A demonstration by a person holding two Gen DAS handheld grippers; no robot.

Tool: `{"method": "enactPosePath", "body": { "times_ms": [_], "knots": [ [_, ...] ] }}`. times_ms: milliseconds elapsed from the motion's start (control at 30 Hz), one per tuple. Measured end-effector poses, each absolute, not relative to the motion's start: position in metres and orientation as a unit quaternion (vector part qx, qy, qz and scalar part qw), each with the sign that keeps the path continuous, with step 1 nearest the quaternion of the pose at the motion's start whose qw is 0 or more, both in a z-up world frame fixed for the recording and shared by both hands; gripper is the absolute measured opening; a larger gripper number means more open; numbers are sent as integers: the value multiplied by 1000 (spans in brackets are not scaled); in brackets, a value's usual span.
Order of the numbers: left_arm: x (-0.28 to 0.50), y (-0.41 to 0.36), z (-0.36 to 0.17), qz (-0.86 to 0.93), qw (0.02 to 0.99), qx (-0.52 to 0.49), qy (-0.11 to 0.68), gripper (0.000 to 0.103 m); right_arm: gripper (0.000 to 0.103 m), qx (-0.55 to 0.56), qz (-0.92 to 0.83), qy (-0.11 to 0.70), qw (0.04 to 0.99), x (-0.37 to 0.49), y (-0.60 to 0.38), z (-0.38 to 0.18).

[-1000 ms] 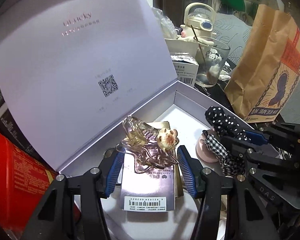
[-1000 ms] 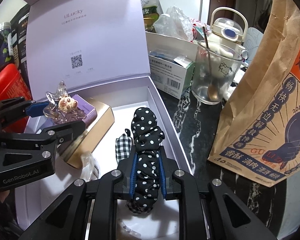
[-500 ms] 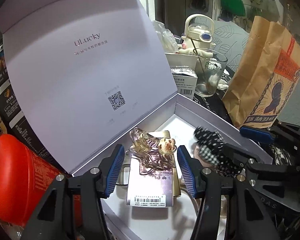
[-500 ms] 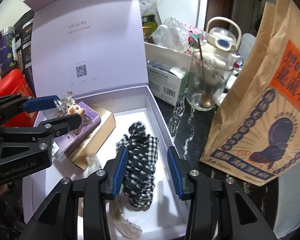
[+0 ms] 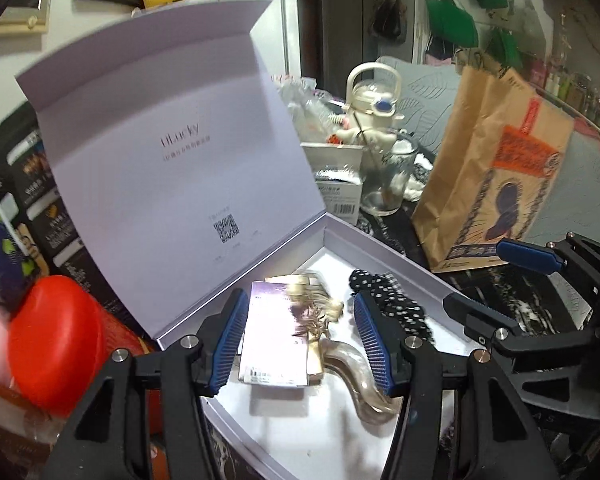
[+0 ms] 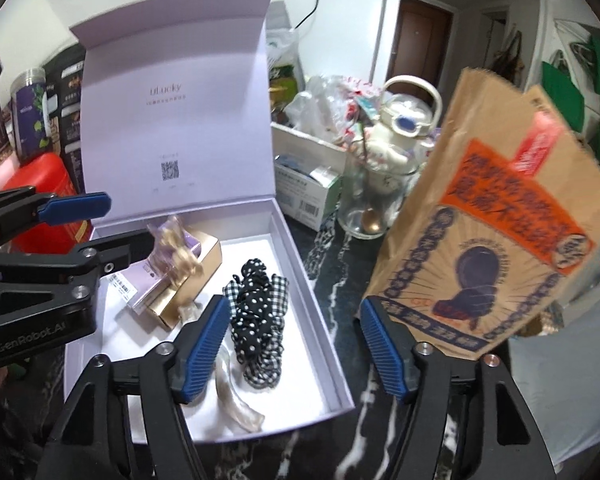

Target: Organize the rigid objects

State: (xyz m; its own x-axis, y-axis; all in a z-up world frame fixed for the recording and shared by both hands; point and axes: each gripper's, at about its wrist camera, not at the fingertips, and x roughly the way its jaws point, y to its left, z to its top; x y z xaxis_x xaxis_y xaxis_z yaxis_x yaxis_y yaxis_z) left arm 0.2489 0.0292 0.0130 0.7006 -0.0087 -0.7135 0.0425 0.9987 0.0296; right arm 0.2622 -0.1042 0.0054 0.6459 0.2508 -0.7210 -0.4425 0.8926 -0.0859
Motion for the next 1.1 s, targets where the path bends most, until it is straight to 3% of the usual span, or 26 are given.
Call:
{"method": "enactPosePath", "body": {
  "times_ms": [200, 333, 767, 867, 1000, 1100],
  "knots": [
    [224, 23, 36, -14, 930, 21, 367, 54, 73, -121, 185, 358, 907, 242, -117, 27],
    [208, 19, 47, -13, 935, 22, 355, 79, 79, -123, 185, 342, 913, 221, -121, 43],
    [150, 13, 81, -13, 944, 22, 329, 80, 89, -130, 167, 308, 928, 166, -134, 74],
    [138, 13, 84, -14, 945, 17, 328, 102, 92, -129, 166, 299, 931, 152, -138, 80],
    [116, 15, 89, -3, 949, 19, 315, 103, 101, -126, 157, 296, 934, 135, -144, 84],
    [105, 18, 88, 1, 949, 18, 316, 103, 102, -118, 147, 291, 938, 122, -149, 87]
  ]
}}
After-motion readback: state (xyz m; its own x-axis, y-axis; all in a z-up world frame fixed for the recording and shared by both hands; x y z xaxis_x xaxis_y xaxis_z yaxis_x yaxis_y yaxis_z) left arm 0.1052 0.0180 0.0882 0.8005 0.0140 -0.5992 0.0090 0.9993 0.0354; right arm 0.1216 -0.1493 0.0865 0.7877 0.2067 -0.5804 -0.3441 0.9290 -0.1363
